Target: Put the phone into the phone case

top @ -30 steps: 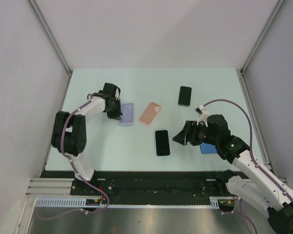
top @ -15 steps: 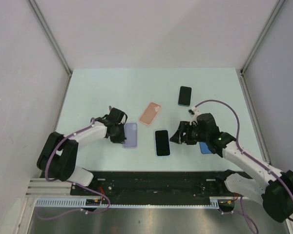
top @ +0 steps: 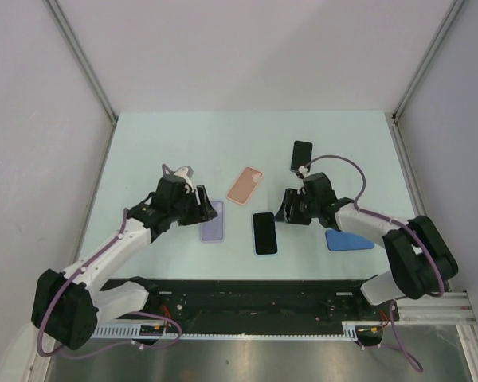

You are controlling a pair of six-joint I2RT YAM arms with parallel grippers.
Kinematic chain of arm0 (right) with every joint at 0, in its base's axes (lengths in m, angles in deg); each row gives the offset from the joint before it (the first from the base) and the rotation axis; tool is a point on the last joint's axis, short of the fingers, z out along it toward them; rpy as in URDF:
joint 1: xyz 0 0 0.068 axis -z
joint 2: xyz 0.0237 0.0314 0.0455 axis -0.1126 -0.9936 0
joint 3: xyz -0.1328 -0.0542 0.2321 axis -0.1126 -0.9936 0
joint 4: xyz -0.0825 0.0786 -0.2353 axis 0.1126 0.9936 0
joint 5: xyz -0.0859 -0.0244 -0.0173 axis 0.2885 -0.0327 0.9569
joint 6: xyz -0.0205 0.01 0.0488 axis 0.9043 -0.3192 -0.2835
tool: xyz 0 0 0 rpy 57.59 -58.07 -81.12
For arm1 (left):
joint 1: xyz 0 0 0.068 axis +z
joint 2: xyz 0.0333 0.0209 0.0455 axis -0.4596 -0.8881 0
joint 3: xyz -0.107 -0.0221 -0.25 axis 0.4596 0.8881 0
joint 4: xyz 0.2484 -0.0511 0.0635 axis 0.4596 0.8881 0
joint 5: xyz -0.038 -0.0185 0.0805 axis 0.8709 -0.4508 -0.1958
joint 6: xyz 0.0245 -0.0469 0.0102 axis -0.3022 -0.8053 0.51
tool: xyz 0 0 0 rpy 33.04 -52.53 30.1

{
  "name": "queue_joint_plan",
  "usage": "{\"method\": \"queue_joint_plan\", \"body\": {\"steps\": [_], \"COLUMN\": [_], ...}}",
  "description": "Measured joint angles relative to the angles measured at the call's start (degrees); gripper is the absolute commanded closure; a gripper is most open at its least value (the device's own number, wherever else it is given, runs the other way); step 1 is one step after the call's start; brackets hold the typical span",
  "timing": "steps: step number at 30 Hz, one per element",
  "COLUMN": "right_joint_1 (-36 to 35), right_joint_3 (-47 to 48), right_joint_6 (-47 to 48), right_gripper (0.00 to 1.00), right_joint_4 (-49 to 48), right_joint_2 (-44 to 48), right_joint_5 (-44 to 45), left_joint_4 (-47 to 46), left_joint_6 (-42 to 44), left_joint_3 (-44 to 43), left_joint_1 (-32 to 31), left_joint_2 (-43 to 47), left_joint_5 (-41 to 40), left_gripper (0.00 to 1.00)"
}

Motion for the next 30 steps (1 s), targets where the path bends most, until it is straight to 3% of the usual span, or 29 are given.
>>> {"method": "queue_joint_plan", "body": {"steps": [11, 24, 30], "right_joint_1": [0.3, -1.7, -4.2], "right_joint_3": [7.2, 11.4, 13.5], "right_joint_6": [2.7, 6.1, 7.4], "right_gripper": [0.51, 0.71, 0.80], "right_joint_4": [-3.4, -2.8, 0.1], "right_joint_2": [-11.6, -17.1, -17.2], "right_joint_5": [0.0, 2.3, 7.3], "left_joint_4": [-6.8, -10.7, -12.4], "left_joint_6": [1.4, 0.0, -2.4], "left_joint_3": [0.2, -1.0, -2.0], "left_joint_1": [-1.8, -6.2, -7.7], "left_joint_2": [-4.3, -14.7, -18.0], "left_joint_5": [11.0, 11.9, 11.0], "left_gripper": [0.34, 0.35, 0.35]}}
